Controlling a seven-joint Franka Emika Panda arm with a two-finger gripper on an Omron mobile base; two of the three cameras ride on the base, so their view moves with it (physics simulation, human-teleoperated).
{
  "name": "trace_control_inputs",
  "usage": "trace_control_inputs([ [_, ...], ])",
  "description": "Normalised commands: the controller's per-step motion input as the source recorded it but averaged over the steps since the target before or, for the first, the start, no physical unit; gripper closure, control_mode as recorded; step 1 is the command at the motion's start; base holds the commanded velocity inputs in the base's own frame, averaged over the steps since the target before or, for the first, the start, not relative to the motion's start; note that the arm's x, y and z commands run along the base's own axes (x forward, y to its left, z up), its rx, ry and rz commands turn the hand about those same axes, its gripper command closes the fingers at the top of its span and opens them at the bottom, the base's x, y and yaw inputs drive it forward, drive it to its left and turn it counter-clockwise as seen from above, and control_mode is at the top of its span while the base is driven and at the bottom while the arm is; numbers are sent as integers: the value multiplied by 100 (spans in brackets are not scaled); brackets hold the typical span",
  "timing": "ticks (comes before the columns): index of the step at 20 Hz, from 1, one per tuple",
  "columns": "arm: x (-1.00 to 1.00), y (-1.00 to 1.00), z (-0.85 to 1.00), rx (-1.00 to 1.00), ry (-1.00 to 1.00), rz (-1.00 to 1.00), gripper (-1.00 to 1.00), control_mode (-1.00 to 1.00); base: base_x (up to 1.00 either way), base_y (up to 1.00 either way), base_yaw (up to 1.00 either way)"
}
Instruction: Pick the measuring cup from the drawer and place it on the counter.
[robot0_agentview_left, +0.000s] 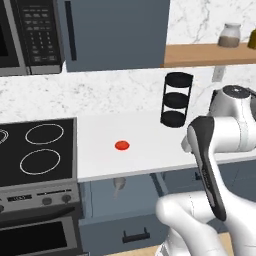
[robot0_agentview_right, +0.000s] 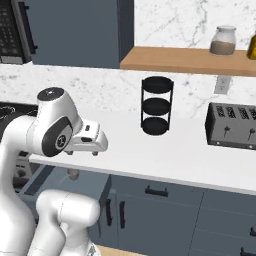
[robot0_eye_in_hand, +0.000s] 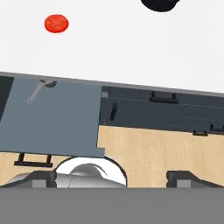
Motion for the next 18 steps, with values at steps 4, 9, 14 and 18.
trace_control_inputs([
  [4, 0, 0, 0, 0, 0, 0, -100, 100, 22, -100, 19],
  [9, 0, 0, 0, 0, 0, 0, -100, 100, 28, -79, 45],
  [14, 0, 0, 0, 0, 0, 0, -100, 100, -6, -7, 62],
  [18, -18, 8, 0, 0, -2, 7, -100, -100, -26, 11, 36],
])
